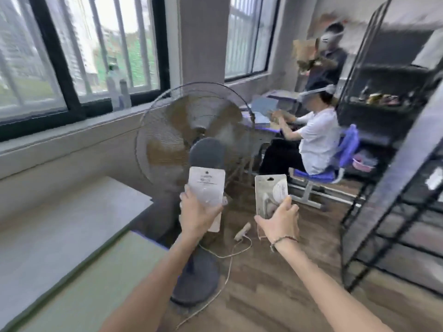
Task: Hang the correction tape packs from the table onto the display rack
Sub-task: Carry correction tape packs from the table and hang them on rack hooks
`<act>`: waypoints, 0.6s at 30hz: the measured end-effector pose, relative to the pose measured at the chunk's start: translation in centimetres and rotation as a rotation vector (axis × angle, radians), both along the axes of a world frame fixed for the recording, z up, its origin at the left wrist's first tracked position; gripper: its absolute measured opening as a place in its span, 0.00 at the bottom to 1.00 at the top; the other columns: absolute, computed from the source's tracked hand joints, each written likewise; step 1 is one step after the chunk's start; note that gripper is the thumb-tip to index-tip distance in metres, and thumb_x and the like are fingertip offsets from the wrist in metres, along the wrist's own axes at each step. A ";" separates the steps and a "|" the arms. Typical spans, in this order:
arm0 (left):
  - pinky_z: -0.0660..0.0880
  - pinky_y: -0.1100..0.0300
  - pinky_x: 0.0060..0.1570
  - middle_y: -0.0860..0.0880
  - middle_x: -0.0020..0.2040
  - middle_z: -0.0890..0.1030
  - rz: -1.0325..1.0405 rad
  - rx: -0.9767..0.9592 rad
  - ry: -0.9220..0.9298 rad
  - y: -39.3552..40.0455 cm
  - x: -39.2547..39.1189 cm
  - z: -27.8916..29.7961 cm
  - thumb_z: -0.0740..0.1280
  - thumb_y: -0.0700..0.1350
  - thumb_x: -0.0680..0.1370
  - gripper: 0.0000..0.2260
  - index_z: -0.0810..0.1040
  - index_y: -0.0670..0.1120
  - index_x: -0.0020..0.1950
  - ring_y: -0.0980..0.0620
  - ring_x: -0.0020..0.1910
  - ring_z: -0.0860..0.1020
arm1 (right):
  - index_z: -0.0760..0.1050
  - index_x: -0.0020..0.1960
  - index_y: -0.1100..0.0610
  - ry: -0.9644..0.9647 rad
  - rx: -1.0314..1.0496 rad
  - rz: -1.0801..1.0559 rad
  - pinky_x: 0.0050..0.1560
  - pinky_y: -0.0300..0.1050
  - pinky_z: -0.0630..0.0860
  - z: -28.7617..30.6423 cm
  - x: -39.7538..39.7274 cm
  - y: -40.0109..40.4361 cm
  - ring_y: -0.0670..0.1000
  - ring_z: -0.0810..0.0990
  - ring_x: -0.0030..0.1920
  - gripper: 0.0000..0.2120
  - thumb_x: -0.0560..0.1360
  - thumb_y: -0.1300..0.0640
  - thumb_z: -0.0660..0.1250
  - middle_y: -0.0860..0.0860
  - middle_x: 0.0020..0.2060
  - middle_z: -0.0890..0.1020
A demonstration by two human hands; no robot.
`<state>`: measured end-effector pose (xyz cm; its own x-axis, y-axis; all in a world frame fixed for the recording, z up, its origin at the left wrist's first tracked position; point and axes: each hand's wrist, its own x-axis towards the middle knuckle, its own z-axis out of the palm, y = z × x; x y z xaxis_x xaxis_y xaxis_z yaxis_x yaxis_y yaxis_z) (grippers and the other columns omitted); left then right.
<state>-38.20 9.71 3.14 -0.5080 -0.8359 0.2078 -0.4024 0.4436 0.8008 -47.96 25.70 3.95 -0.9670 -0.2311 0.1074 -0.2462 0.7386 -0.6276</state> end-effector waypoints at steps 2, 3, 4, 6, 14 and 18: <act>0.72 0.48 0.51 0.40 0.58 0.72 -0.076 0.001 -0.009 5.0 -4.4 0.4 0.78 0.57 0.63 0.40 0.64 0.39 0.65 0.40 0.59 0.71 | 0.50 0.75 0.62 0.004 -0.015 -0.100 0.57 0.52 0.70 0.1 -3.1 5.5 0.62 0.67 0.64 0.51 0.65 0.47 0.77 0.61 0.63 0.66; 0.72 0.48 0.51 0.40 0.58 0.71 -0.117 0.008 -0.014 7.4 -6.5 0.5 0.79 0.56 0.64 0.39 0.64 0.39 0.65 0.39 0.59 0.72 | 0.51 0.75 0.62 0.002 -0.020 -0.151 0.57 0.52 0.70 0.3 -4.5 8.2 0.62 0.68 0.63 0.50 0.65 0.48 0.77 0.62 0.63 0.66; 0.72 0.47 0.51 0.40 0.59 0.71 -0.160 0.020 -0.020 9.8 -8.5 0.6 0.79 0.55 0.64 0.40 0.63 0.40 0.65 0.39 0.59 0.72 | 0.51 0.74 0.62 -0.001 -0.025 -0.202 0.57 0.51 0.71 0.4 -5.7 10.8 0.62 0.69 0.62 0.50 0.65 0.48 0.77 0.62 0.62 0.66; 0.73 0.46 0.51 0.40 0.60 0.69 -0.243 0.032 -0.034 14.4 -12.3 0.9 0.79 0.55 0.64 0.41 0.60 0.41 0.66 0.38 0.60 0.72 | 0.52 0.74 0.62 -0.003 -0.027 -0.303 0.56 0.52 0.72 0.6 -8.1 16.0 0.62 0.70 0.61 0.50 0.65 0.47 0.77 0.61 0.62 0.66; 0.75 0.43 0.53 0.41 0.61 0.69 -0.629 0.042 -0.053 33.4 -26.5 1.2 0.78 0.57 0.64 0.42 0.60 0.41 0.67 0.39 0.61 0.72 | 0.49 0.75 0.63 -0.009 -0.034 -0.690 0.60 0.52 0.70 0.2 -15.4 35.3 0.61 0.67 0.65 0.50 0.67 0.47 0.76 0.61 0.65 0.65; 0.73 0.47 0.51 0.42 0.61 0.69 -0.782 0.029 -0.069 43.0 -32.5 0.9 0.77 0.58 0.65 0.42 0.59 0.42 0.67 0.40 0.60 0.72 | 0.50 0.74 0.63 -0.018 -0.013 -0.849 0.57 0.53 0.72 -0.1 -18.8 44.3 0.61 0.68 0.63 0.50 0.66 0.45 0.76 0.61 0.65 0.65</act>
<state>-70.70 52.76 4.00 -0.9623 -0.2344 0.1379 -0.0309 0.5978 0.8011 -66.73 69.98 3.85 -0.8136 0.5746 0.0883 0.3979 0.6612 -0.6360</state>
